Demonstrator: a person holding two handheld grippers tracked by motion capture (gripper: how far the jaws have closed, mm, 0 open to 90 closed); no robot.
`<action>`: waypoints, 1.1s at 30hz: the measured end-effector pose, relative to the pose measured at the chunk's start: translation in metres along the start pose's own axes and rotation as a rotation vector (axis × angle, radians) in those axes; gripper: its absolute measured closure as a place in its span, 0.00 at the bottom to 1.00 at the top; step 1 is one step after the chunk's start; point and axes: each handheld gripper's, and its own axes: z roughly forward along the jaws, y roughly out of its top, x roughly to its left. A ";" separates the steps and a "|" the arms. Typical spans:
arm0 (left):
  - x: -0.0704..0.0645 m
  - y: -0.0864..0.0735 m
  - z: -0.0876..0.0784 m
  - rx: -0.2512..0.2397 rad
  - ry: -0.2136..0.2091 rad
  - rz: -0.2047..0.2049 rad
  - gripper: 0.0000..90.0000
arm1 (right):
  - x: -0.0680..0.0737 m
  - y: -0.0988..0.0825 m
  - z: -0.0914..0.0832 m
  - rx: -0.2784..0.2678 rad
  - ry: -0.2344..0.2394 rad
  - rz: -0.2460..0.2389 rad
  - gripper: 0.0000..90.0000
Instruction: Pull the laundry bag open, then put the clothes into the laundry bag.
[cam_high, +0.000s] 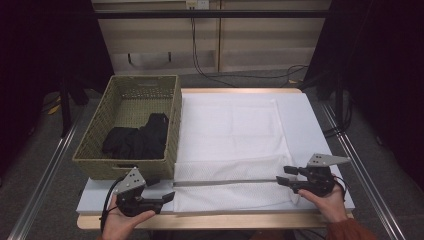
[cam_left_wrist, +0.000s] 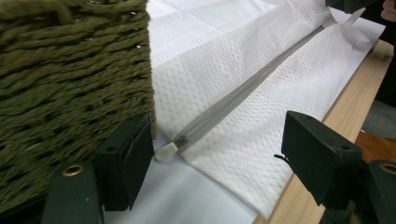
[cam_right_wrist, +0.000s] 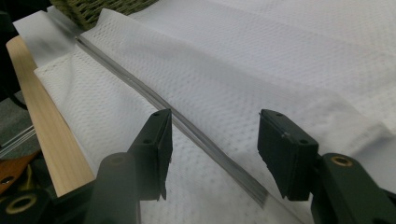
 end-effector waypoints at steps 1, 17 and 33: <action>0.000 0.000 0.000 0.000 0.000 0.000 0.27 | 0.002 0.002 0.003 0.002 0.014 -0.010 0.50; -0.008 -0.001 -0.006 -0.033 0.002 0.018 0.25 | 0.028 0.027 0.064 0.083 0.137 -0.122 0.53; -0.007 0.002 -0.001 -0.021 -0.006 0.050 0.27 | 0.040 0.051 0.126 0.181 0.226 -0.164 0.60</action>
